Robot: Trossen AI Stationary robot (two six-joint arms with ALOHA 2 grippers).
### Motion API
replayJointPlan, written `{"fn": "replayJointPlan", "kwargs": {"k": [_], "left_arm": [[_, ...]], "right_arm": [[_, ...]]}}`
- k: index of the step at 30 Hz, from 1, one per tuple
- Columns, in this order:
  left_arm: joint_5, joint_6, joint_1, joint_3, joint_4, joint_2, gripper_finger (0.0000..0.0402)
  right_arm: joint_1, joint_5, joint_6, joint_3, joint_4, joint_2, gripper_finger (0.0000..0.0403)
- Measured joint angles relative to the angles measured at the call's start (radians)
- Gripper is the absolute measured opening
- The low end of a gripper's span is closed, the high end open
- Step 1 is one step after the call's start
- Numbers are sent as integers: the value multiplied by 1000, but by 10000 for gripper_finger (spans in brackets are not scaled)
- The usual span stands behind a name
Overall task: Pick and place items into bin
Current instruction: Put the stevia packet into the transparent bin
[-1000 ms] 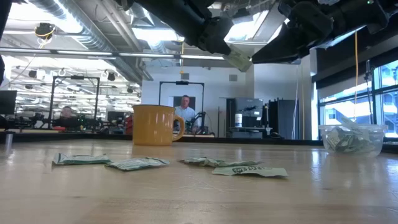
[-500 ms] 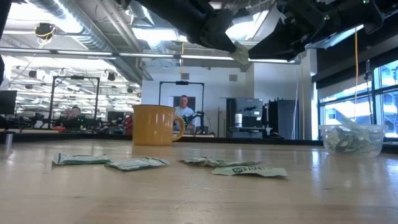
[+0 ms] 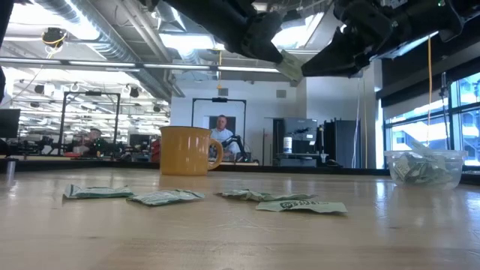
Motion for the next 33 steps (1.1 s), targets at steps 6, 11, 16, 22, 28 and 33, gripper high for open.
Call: {"fn": "replayJointPlan", "kwargs": {"k": [6, 11, 16, 22, 28, 33], "left_arm": [[18, 0, 0, 0, 0, 0, 3], [29, -14, 0, 0, 1, 0, 3], [28, -14, 0, 0, 1, 0, 3], [28, -14, 0, 0, 7, 0, 3], [27, -14, 0, 0, 7, 0, 3], [27, 13, 0, 0, 2, 0, 17]], "right_arm": [[0, -1, -26, 0, 43, 0, 113], [0, -2, -27, 0, 44, 0, 106], [0, -42, -26, 0, 43, 0, 76], [0, -49, -30, 0, 42, 0, 24], [0, -48, -26, 0, 41, 0, 9], [0, -47, -21, 0, 41, 0, 3]]}}
